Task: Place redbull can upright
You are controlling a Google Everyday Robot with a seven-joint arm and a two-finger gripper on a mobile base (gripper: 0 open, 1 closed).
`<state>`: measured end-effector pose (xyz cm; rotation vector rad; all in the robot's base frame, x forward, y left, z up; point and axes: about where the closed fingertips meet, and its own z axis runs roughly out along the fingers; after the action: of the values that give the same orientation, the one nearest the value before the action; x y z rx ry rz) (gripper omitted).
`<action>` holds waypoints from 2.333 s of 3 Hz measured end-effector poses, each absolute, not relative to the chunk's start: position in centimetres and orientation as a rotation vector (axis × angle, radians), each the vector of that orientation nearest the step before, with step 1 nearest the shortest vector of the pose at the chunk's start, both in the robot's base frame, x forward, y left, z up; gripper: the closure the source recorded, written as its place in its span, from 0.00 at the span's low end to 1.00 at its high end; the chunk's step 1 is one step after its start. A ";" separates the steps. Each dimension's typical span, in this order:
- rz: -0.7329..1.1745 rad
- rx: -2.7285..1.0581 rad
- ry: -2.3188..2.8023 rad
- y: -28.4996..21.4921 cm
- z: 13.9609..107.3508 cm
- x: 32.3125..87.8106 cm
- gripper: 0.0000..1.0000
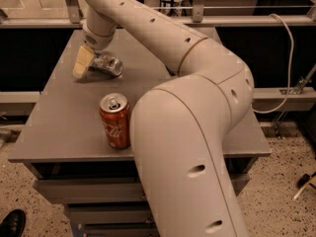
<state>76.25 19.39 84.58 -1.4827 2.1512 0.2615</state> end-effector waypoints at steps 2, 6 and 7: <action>0.198 -1.517 2.188 18.9 84.5 76.5 0.49; 0.443 -1.236 1.663 10.9 97.1 71.6 1.00; 0.529 -1.062 1.520 7.2 98.9 70.5 1.00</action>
Offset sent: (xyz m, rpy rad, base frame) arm 0.0065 -0.0137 0.0193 -0.0819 -0.0107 -0.0075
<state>70.51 7.19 98.94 -1.0618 1.5199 0.5291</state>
